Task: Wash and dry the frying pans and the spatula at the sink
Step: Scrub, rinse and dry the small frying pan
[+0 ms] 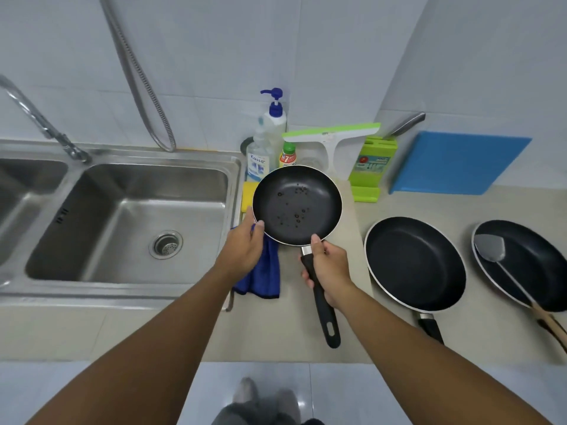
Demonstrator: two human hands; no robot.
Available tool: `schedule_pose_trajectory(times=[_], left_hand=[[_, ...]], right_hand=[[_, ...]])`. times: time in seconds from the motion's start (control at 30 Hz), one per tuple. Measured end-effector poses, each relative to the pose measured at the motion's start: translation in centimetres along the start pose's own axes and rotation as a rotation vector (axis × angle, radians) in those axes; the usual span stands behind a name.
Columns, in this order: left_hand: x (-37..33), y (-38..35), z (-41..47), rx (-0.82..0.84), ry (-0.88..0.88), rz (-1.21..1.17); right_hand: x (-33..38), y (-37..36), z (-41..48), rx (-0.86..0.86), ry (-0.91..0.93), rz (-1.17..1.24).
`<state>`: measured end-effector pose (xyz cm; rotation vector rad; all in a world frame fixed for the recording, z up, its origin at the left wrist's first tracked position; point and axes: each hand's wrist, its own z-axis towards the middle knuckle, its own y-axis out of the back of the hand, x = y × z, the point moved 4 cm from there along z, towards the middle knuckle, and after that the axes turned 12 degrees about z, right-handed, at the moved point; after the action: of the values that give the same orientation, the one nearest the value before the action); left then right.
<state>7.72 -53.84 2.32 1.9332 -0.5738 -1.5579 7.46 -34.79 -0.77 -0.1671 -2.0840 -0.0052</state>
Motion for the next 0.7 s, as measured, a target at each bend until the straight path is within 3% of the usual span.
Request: schedule_pose_trajectory(times=[0.33,0.7], left_hand=[[9.4,9.3,1.0,-0.066,0.061,0.013],[24.9,26.1,7.1,-0.083,0.224,0.047]], right_hand=[[-0.9,-12.7,-1.9,0.107,-0.010,-0.054],[-5.1,-31.0,-3.0,0.082,-0.045,-0.003]])
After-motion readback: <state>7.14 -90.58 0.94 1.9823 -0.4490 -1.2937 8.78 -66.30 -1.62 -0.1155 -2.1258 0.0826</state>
